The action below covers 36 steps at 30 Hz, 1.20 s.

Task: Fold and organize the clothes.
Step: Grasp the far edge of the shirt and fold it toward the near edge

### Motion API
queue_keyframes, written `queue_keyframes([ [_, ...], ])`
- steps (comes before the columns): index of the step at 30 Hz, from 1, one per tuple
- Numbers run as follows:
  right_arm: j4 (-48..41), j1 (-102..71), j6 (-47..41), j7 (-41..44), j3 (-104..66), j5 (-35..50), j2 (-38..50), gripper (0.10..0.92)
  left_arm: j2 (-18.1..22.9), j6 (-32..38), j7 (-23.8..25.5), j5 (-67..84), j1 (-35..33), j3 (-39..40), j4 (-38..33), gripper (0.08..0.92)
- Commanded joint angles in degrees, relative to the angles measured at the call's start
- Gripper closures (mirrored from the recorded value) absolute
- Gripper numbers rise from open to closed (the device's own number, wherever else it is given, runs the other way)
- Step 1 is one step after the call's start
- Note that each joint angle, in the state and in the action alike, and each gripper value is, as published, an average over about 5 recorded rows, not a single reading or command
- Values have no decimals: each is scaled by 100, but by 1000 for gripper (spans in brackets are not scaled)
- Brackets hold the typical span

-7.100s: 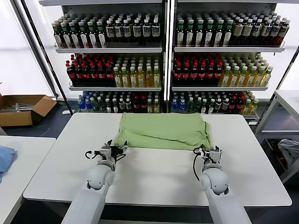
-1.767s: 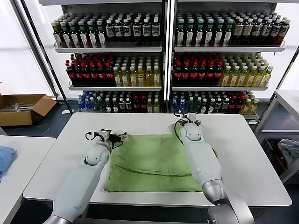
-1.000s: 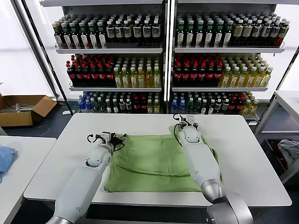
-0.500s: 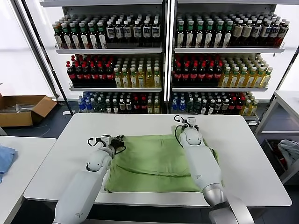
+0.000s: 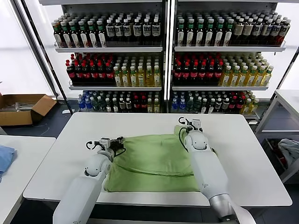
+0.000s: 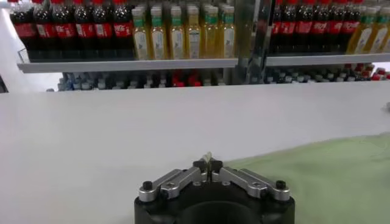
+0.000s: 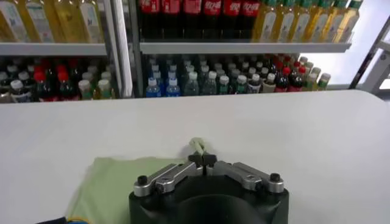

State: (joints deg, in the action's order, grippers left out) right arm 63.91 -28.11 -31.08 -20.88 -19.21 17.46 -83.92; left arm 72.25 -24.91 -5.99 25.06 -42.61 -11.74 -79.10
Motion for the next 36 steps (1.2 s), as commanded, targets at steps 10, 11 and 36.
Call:
queue_keyframes([
  [10,3164,-1821,-75,-206,-58,286,687,920,-306,202,-101,-48,-1257,-420,-2049,908],
  [11,3328,-1971,-98,-239,-61,285,728,920,-332,190,-93,-54,-1380,-460,-2158,908],
  [36,5309,-4730,-154,-508,-462,105,830,920,-23,155,273,-684,-3240,-986,-2938,908],
])
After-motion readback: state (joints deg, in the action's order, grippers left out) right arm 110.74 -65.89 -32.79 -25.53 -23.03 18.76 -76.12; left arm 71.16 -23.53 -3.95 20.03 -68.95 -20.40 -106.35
